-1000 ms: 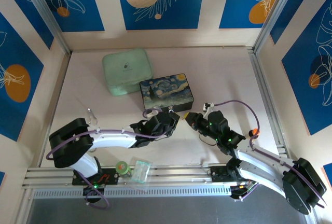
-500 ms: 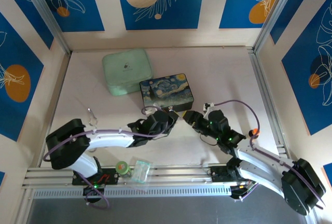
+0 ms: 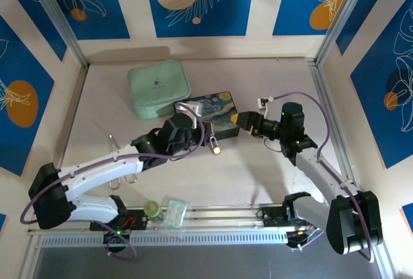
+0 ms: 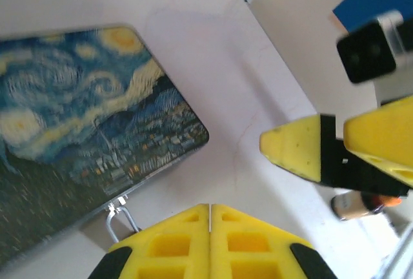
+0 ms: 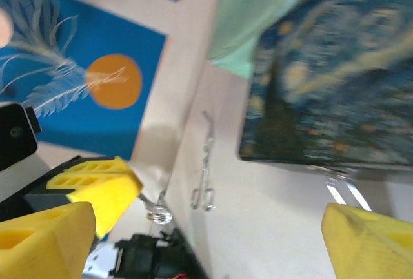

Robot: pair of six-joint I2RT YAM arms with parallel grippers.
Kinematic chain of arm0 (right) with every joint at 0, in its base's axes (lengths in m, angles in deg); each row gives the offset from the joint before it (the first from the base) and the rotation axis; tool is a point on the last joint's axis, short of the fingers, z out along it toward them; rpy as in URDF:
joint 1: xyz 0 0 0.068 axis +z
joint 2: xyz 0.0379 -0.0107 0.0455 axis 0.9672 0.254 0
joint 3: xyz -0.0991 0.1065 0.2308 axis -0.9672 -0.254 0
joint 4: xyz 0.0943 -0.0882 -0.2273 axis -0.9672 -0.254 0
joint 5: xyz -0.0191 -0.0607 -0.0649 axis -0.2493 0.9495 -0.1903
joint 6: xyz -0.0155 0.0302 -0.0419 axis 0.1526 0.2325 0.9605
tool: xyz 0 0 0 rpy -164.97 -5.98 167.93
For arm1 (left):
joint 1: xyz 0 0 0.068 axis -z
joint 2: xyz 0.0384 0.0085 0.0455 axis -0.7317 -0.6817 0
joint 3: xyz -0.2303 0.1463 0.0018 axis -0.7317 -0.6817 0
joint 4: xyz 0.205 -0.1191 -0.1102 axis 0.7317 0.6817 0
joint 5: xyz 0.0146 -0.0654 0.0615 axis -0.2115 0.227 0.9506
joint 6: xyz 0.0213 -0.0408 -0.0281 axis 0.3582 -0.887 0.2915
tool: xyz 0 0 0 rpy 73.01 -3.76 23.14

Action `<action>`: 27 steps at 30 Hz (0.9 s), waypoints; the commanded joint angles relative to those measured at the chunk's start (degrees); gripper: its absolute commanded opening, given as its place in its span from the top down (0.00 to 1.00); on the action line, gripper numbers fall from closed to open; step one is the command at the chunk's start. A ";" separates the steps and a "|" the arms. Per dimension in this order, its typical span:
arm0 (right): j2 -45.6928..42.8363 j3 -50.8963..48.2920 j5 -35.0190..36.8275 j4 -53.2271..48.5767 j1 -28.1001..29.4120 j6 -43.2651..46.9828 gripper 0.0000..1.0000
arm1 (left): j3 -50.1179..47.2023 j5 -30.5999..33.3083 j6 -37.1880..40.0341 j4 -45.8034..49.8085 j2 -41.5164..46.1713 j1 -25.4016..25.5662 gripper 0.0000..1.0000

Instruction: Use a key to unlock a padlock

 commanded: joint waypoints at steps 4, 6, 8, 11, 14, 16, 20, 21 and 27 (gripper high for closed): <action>-0.68 -0.43 0.03 6.33 7.26 8.22 0.15 | 1.84 5.99 28.48 9.30 5.53 1.33 1.00; -0.03 -1.52 1.56 9.51 8.71 7.65 0.21 | -0.26 3.25 32.59 6.79 8.59 1.41 1.00; 0.71 -3.23 1.34 15.36 10.23 7.72 0.28 | -1.36 3.05 31.82 4.80 10.63 1.26 1.00; 1.21 -3.73 2.05 19.56 12.96 8.53 0.30 | -2.29 -4.46 26.70 2.09 11.78 -0.70 1.00; 2.05 -3.31 2.19 22.98 15.13 8.74 0.25 | -4.35 -11.40 21.70 -3.47 12.44 -1.70 1.00; 3.17 -4.02 1.59 27.73 15.49 6.34 0.19 | -5.70 -14.97 18.80 -6.80 12.90 -2.46 1.00; 5.35 -4.14 -1.15 33.44 15.42 3.61 0.28 | -6.05 -17.61 16.74 -8.29 13.23 -3.20 1.00; 5.68 -4.13 -1.15 33.50 15.77 3.90 0.31 | -6.34 -18.17 16.15 -8.77 13.42 -3.48 1.00; 7.07 -4.68 -1.47 39.05 17.23 1.95 0.48 | -8.63 -18.15 11.78 -13.87 15.05 -4.74 1.00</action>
